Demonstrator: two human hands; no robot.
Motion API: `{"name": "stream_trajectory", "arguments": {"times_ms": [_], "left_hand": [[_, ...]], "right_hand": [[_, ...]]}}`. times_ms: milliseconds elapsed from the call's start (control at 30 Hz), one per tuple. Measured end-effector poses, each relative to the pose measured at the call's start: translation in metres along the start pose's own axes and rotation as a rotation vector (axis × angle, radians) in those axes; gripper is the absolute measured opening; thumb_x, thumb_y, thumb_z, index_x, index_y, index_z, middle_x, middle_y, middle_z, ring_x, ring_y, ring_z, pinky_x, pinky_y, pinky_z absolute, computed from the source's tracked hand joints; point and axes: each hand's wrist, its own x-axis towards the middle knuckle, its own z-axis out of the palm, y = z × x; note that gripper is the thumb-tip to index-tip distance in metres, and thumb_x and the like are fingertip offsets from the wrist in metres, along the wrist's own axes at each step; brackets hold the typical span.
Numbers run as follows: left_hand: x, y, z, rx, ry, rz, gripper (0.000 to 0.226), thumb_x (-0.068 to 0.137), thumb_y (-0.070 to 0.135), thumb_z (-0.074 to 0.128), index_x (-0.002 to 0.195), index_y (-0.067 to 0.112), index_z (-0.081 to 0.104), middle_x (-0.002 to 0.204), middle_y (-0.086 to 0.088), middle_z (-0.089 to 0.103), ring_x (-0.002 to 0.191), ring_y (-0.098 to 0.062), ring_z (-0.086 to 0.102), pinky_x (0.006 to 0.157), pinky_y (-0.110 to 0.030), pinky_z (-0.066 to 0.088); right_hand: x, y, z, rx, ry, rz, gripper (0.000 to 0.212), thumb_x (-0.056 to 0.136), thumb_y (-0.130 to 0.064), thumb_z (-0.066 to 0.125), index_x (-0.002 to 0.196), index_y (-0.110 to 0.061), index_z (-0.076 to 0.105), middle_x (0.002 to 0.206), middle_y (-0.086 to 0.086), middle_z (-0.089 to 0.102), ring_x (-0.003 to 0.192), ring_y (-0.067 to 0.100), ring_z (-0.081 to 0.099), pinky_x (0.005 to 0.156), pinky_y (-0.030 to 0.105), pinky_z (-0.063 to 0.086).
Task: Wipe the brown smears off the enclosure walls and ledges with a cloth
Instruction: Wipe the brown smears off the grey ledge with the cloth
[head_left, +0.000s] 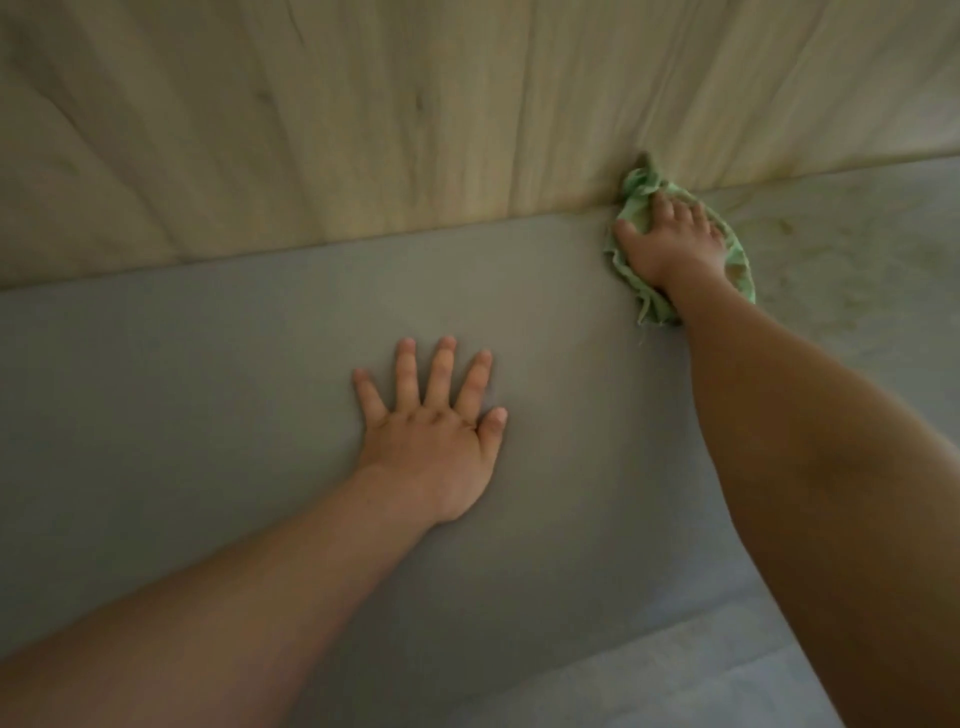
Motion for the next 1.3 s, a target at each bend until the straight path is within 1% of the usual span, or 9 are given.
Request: {"name": "stream_trajectory", "arguments": {"times_ms": [300,500,600,667,833,1000,1133,1233,1300], "left_hand": [[0.001,-0.002,0.010,0.016,0.063,0.011,0.064,0.102,0.062,0.001,0.158,0.039,-0.022,0.169,0.004,-0.026,0.153,-0.035,-0.028,0.116,-0.072,-0.013],[0.000,0.000,0.005,0.025,0.029,-0.003,0.065,0.101,0.063,-0.001,0.159,0.040,-0.020,0.170,0.006,-0.025,0.154,-0.035,-0.027,0.116,-0.073,-0.009],[0.000,0.001,0.003,0.026,0.024,-0.011,0.064,0.100,0.064,-0.002,0.159,0.042,-0.018,0.170,0.007,-0.024,0.155,-0.033,-0.026,0.117,-0.073,-0.008],[0.000,0.001,0.003,0.027,0.021,-0.015,0.064,0.101,0.064,-0.001,0.158,0.043,-0.019,0.170,0.007,-0.023,0.155,-0.033,-0.025,0.117,-0.072,-0.007],[-0.001,0.002,0.004,0.025,0.028,-0.010,0.064,0.101,0.063,-0.001,0.158,0.041,-0.021,0.169,0.006,-0.026,0.154,-0.033,-0.027,0.117,-0.072,-0.010],[0.003,-0.001,0.007,0.026,0.039,-0.002,0.064,0.102,0.063,0.000,0.158,0.042,-0.021,0.169,0.006,-0.027,0.153,-0.034,-0.029,0.115,-0.072,-0.013],[0.001,0.000,0.006,0.030,0.029,-0.003,0.063,0.102,0.063,0.000,0.158,0.042,-0.021,0.169,0.006,-0.027,0.153,-0.034,-0.029,0.116,-0.072,-0.013],[0.003,0.000,0.004,0.034,0.010,-0.012,0.064,0.101,0.064,-0.001,0.158,0.043,-0.021,0.169,0.006,-0.028,0.153,-0.034,-0.030,0.116,-0.072,-0.012],[0.003,0.000,0.003,0.030,0.003,-0.016,0.064,0.101,0.064,-0.001,0.158,0.042,-0.022,0.169,0.006,-0.027,0.154,-0.033,-0.029,0.116,-0.072,-0.011]], "right_hand": [[0.005,-0.056,0.010,0.058,0.082,0.076,0.071,0.097,-0.046,0.030,0.153,-0.004,0.041,0.155,0.021,0.043,0.144,0.037,0.040,0.117,0.046,0.032],[-0.066,-0.137,0.027,0.057,-0.061,-0.444,0.057,0.102,-0.043,0.039,0.148,-0.010,0.045,0.149,0.018,0.047,0.138,0.036,0.046,0.111,0.042,0.036],[-0.075,-0.135,0.025,0.059,-0.120,-0.622,0.058,0.101,-0.046,0.044,0.153,-0.021,0.041,0.154,0.010,0.044,0.140,0.033,0.044,0.113,0.040,0.034],[-0.059,-0.107,0.019,0.019,-0.103,-0.565,0.064,0.101,-0.055,0.041,0.157,-0.025,0.036,0.160,0.008,0.038,0.146,0.031,0.039,0.119,0.040,0.029],[-0.001,-0.022,0.006,-0.056,-0.021,-0.055,0.085,0.095,-0.068,0.025,0.164,-0.020,0.018,0.171,0.011,0.017,0.158,0.030,0.013,0.127,0.047,0.012],[-0.009,-0.067,0.017,-0.041,-0.032,0.068,0.090,0.095,-0.065,0.020,0.165,-0.010,0.009,0.172,0.019,0.007,0.158,0.039,0.001,0.128,0.050,0.001],[-0.053,-0.116,0.028,-0.041,-0.060,-0.176,0.087,0.098,-0.064,0.021,0.164,-0.009,0.014,0.170,0.021,0.011,0.159,0.039,0.003,0.128,0.050,0.004],[-0.085,-0.115,0.029,-0.070,-0.134,-0.595,0.077,0.100,-0.070,0.023,0.165,-0.030,0.014,0.172,0.009,0.016,0.159,0.029,0.006,0.128,0.046,0.006],[-0.083,-0.089,0.022,-0.090,-0.171,-0.733,0.073,0.100,-0.071,0.025,0.164,-0.039,0.013,0.172,0.000,0.018,0.159,0.024,0.008,0.128,0.043,0.006]]}}
